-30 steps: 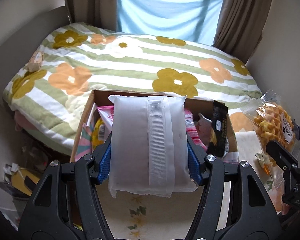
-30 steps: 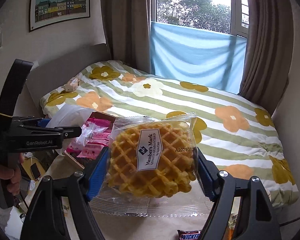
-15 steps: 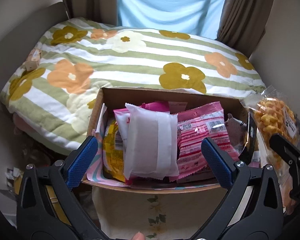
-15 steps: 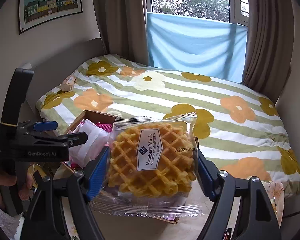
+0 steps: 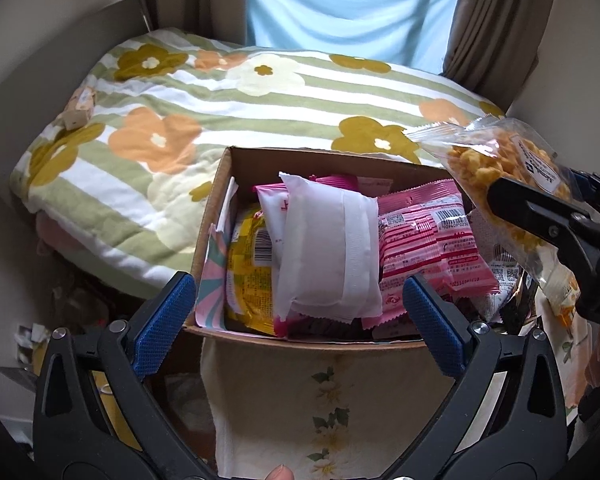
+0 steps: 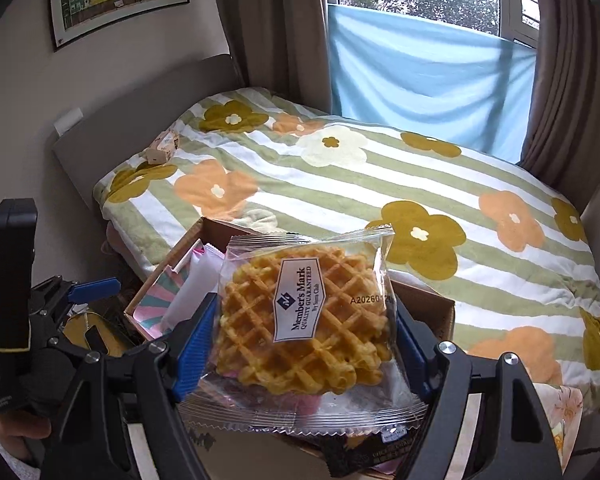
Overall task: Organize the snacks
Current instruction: 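Carry white pad and waffle packet into the box and open both tools, then move left tool to Snickers bar while right tool approaches orange cake packet, then grasp Snickers bar with left tool while right tool grasps orange cake packet, then carry Snickers bar and cake packet into the box and open both tools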
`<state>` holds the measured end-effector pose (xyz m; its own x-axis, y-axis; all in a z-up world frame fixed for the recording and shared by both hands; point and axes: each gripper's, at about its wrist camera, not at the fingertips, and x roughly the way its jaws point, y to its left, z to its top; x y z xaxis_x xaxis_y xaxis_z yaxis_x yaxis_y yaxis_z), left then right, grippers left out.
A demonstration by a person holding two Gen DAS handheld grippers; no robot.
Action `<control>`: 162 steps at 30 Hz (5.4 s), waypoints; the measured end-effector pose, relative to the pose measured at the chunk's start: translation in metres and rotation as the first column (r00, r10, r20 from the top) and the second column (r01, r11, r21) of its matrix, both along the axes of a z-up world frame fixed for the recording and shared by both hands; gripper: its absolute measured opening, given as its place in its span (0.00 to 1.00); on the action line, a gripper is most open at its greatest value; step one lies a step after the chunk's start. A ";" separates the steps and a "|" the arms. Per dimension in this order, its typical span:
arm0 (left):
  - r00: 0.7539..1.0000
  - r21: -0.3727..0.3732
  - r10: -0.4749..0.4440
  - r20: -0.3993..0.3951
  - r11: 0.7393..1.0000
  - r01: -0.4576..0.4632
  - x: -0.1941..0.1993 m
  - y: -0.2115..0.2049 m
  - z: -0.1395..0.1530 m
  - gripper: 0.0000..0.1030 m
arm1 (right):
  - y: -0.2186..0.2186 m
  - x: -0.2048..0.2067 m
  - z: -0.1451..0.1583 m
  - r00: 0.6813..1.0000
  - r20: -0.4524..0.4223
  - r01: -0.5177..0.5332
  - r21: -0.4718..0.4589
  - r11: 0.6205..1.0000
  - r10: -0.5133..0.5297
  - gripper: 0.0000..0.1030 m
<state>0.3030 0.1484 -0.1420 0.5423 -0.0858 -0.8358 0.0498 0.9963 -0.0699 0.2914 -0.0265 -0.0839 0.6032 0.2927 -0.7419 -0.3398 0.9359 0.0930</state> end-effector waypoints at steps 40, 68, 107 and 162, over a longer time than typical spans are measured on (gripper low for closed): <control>0.965 0.020 -0.239 0.108 0.971 0.238 -0.066 -0.128 0.044 0.99 | -0.160 -0.125 0.031 0.937 0.049 0.346 -0.010 0.938 -0.346 0.87; 0.873 0.061 -0.480 -0.087 0.872 0.486 -0.099 -0.341 -0.094 0.99 | -0.339 -0.140 -0.096 0.938 -0.176 0.292 -0.057 0.955 -0.298 0.87; 0.575 0.066 -0.771 -0.273 0.581 0.811 -0.081 -0.387 -0.133 0.33 | -0.330 -0.078 -0.130 0.686 -0.316 -0.725 -0.226 0.651 0.655 0.87; 0.951 0.029 -0.308 0.040 0.951 0.307 -0.055 -0.171 0.062 0.29 | -0.188 -0.064 0.024 0.912 -0.176 -0.392 -0.110 0.913 0.370 0.65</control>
